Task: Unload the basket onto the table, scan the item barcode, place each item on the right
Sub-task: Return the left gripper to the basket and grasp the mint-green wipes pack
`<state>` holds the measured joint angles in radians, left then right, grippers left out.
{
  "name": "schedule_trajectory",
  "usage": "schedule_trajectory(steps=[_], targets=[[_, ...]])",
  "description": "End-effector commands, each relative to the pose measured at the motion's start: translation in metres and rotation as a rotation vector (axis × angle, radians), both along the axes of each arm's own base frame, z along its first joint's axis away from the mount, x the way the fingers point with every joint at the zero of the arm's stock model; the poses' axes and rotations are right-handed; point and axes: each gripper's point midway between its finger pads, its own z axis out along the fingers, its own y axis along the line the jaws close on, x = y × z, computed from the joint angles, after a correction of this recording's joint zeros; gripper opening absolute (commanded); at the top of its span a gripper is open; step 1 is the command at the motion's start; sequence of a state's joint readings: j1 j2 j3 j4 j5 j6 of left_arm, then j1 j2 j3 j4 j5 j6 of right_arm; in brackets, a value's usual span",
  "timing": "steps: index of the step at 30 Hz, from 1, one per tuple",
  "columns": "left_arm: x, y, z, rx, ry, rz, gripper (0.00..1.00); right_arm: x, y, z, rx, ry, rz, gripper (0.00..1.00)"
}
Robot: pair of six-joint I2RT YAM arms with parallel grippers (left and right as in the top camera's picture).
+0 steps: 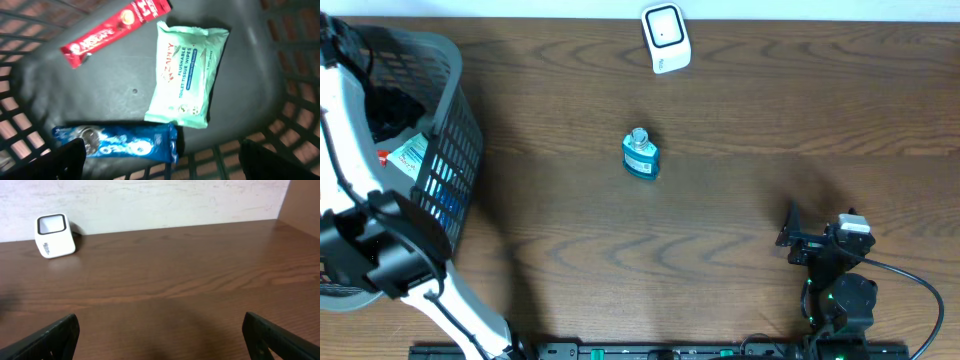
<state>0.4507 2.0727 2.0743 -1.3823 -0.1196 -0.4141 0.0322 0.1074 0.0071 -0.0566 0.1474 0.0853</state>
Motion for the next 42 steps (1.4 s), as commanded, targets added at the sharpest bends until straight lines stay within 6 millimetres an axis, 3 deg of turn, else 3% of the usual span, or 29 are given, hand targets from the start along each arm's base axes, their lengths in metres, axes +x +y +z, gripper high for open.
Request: schedule_trajectory(steps=[1, 14, 28, 31, 36, 37, 40, 42], targets=[[0.006, 0.003, -0.028, -0.029, 0.055, -0.026, 0.98, 0.0, 0.001, -0.001, -0.013, 0.004, 0.007, 0.99], [0.013, 0.007, -0.099, -0.058, 0.114, -0.053, 0.98, 0.0, 0.001, -0.001, -0.013, 0.004, 0.007, 0.99], [0.006, -0.009, -0.169, -0.117, 0.095, -0.103, 0.98, 0.0, 0.001, -0.001, -0.013, 0.004, 0.007, 0.99], [0.004, -0.01, -0.172, -0.118, 0.098, -0.102, 0.99, 0.0, 0.001, -0.001, -0.013, 0.004, 0.007, 0.99], [0.0, -0.011, -0.169, -0.126, 0.112, -0.1, 0.72, 0.0, 0.001, -0.001, -0.013, 0.004, 0.007, 0.99], [-0.002, -0.012, -0.165, -0.127, 0.115, -0.1, 0.62, 0.0, 0.001, -0.001, -0.013, 0.004, 0.007, 0.99], [-0.005, -0.009, -0.152, -0.104, 0.117, -0.099, 0.52, 0.0, 0.001, -0.001, -0.013, 0.004, 0.007, 0.99], [-0.007, -0.003, -0.133, -0.062, 0.118, -0.098, 0.52, 0.0, 0.001, -0.001, -0.013, 0.004, 0.007, 0.99]])
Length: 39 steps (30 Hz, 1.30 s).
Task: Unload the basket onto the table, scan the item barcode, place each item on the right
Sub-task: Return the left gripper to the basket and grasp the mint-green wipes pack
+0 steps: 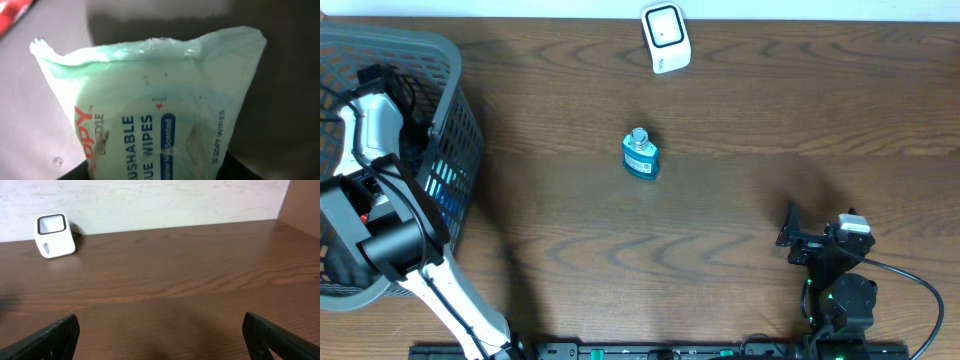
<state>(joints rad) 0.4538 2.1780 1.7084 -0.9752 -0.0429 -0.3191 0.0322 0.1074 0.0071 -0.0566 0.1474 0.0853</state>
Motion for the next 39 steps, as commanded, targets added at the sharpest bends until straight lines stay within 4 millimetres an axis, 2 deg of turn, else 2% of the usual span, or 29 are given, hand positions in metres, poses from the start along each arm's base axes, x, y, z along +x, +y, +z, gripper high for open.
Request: schedule_trajectory(steps=[1, 3, 4, 8, 13, 17, 21, 25, 28, 29, 30, 34, 39], targets=[[-0.021, 0.006, 0.013, 0.057, 0.073, -0.005, 0.52, 0.0, 0.001, -0.001, -0.013, 0.004, 0.007, 0.99], [-0.022, 0.011, 0.04, 0.104, 0.047, -0.001, 0.52, 0.0, 0.001, -0.001, -0.013, 0.004, 0.007, 0.99], [-0.024, 0.014, 0.065, 0.144, 0.011, 0.003, 0.52, 0.0, 0.001, -0.001, -0.013, 0.004, 0.007, 0.99], [-0.027, 0.012, 0.144, 0.228, -0.172, 0.042, 0.51, 0.0, 0.001, -0.001, -0.013, 0.004, 0.007, 0.99], [-0.052, 0.0, 0.254, 0.34, -0.47, 0.126, 0.49, 0.0, 0.001, -0.001, -0.013, 0.004, 0.007, 0.99], [-0.078, -0.033, 0.329, 0.33, -0.742, 0.134, 0.49, 0.0, 0.001, -0.001, -0.013, 0.004, 0.007, 0.99], [-0.092, -0.083, 0.377, 0.189, -0.976, 0.033, 0.49, 0.0, 0.001, -0.001, -0.013, 0.004, 0.007, 0.99], [-0.097, -0.14, 0.399, 0.02, -1.09, -0.112, 0.49, 0.0, 0.001, -0.001, -0.013, 0.004, 0.007, 0.99], [-0.094, -0.157, 0.399, 0.002, -1.087, -0.155, 0.49, 0.0, 0.001, -0.001, -0.013, 0.004, 0.007, 0.99], [-0.094, -0.153, 0.397, 0.019, -1.078, -0.12, 0.56, 0.0, 0.001, -0.001, -0.013, 0.004, 0.007, 0.99], [-0.093, -0.144, 0.395, 0.055, -1.066, -0.069, 0.67, 0.0, 0.001, -0.001, -0.013, 0.004, 0.007, 0.99], [-0.093, -0.105, 0.383, 0.214, -0.99, 0.08, 0.91, 0.0, 0.001, -0.001, -0.013, 0.004, 0.007, 0.99], [-0.087, -0.071, 0.359, 0.29, -0.874, 0.178, 0.97, 0.0, 0.001, -0.001, -0.013, 0.004, 0.007, 0.99]])
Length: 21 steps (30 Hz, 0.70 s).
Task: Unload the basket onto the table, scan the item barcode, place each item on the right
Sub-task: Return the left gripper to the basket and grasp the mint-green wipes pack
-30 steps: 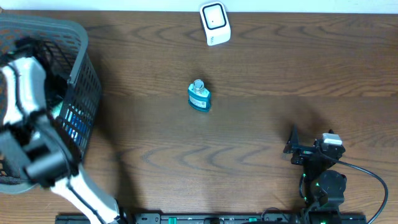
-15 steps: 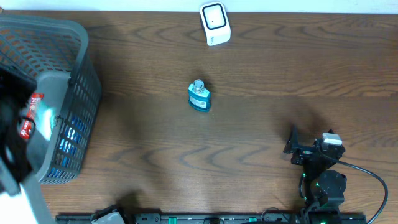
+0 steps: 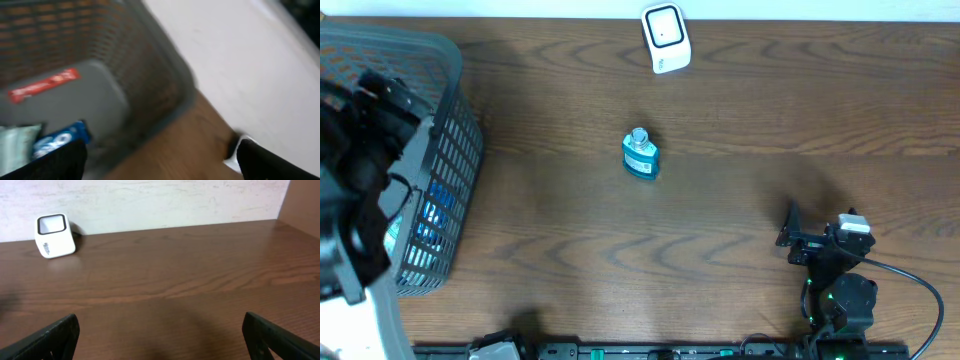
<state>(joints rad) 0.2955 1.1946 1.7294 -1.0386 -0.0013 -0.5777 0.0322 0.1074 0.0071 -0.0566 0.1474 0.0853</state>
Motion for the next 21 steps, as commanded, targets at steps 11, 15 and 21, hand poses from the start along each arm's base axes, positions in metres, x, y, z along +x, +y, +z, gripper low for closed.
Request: schedule_trajectory(steps=[11, 15, 21], targets=[[-0.042, 0.113, -0.138, -0.295, 0.496, 0.552, 0.98, 0.0, 0.001, -0.001, -0.013, 0.004, 0.007, 0.99], [-0.05, 0.13, -0.181, -0.337, 0.643, 0.564, 0.98, 0.0, 0.001, -0.001, -0.013, 0.004, 0.007, 0.99], [-0.055, 0.141, -0.237, -0.359, 0.808, 0.495, 0.98, 0.0, 0.001, -0.001, -0.013, 0.004, 0.007, 0.99]])
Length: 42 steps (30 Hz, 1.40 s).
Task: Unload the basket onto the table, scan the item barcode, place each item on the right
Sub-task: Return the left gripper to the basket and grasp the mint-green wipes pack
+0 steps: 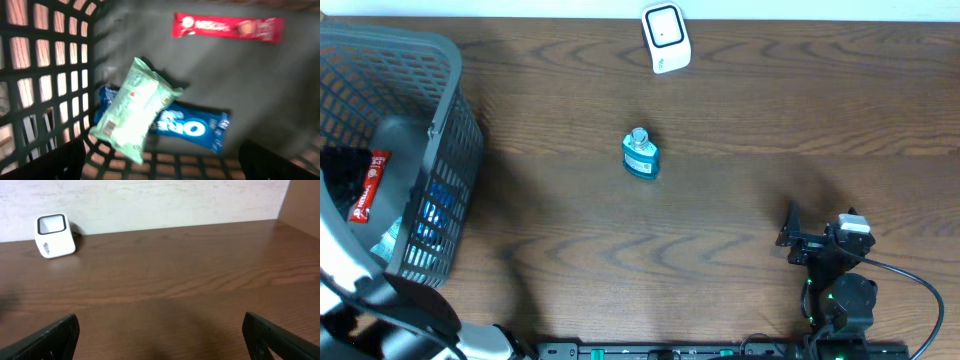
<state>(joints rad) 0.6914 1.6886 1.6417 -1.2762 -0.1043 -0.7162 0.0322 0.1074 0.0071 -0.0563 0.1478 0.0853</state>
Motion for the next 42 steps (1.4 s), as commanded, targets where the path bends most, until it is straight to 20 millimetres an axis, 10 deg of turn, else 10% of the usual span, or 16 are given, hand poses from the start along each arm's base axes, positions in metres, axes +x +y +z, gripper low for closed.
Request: schedule_trajectory(steps=[1, 27, 36, 42], targets=[[-0.006, 0.003, -0.027, -0.036, 0.081, -0.081, 0.98, 0.0, 0.002, -0.001, -0.013, 0.005, 0.007, 0.99], [-0.049, -0.01, -0.143, -0.066, 0.242, -0.165, 0.98, 0.0, 0.002, -0.001, -0.013, 0.005, 0.007, 0.99], [-0.074, -0.01, -0.154, -0.099, 0.27, -0.096, 0.38, 0.0, 0.002, -0.001, -0.013, 0.005, 0.007, 0.99], [-0.06, -0.012, -0.148, -0.129, 0.208, -0.098, 0.31, 0.0, 0.002, -0.001, -0.013, 0.005, 0.007, 0.99]])
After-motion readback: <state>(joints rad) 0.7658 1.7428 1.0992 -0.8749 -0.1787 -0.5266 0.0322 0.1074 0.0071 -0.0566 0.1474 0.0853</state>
